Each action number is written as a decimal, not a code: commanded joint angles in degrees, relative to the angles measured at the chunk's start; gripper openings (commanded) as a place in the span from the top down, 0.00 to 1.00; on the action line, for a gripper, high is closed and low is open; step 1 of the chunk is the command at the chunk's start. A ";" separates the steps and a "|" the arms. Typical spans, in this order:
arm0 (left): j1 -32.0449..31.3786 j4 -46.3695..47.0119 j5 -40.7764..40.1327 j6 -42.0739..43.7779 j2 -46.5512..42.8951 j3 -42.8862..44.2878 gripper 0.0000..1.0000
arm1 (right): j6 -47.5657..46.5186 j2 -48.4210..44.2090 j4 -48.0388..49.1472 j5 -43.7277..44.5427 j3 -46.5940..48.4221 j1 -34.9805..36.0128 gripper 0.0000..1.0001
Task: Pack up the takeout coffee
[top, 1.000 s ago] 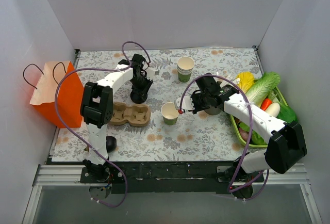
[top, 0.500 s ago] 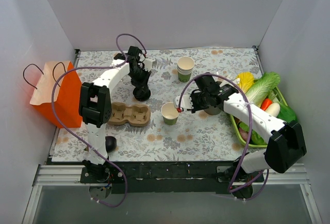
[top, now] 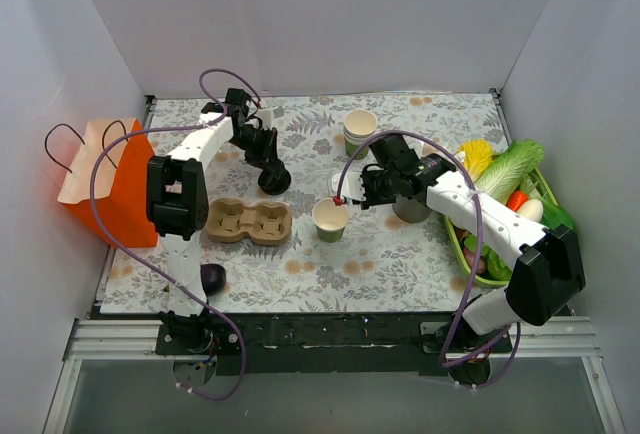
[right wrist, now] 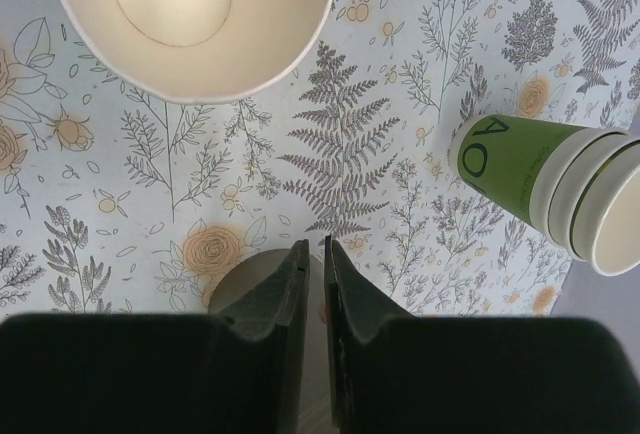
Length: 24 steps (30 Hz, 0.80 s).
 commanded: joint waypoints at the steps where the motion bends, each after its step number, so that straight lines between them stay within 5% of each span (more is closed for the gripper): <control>1: 1.66 2.09 11.90 -4.28 -1.48 0.84 0.99 | 2.21 0.41 -1.51 -1.14 3.01 0.54 0.81; 7: 2.81 4.90 10.52 -6.30 -3.94 0.14 0.99 | 3.35 0.23 -0.54 -1.14 2.31 1.15 0.81; 11: 2.89 4.21 10.59 -5.77 -3.07 -0.74 0.85 | 3.44 -0.03 0.42 -1.22 1.52 1.24 0.81; 16: 2.89 5.61 12.62 -5.42 -3.94 -3.38 1.00 | 3.44 0.05 0.78 -1.22 0.99 1.16 0.80; 24: 2.89 4.03 13.50 -2.43 -5.43 -3.21 1.00 | 3.70 -0.65 1.66 -1.23 0.03 1.24 0.80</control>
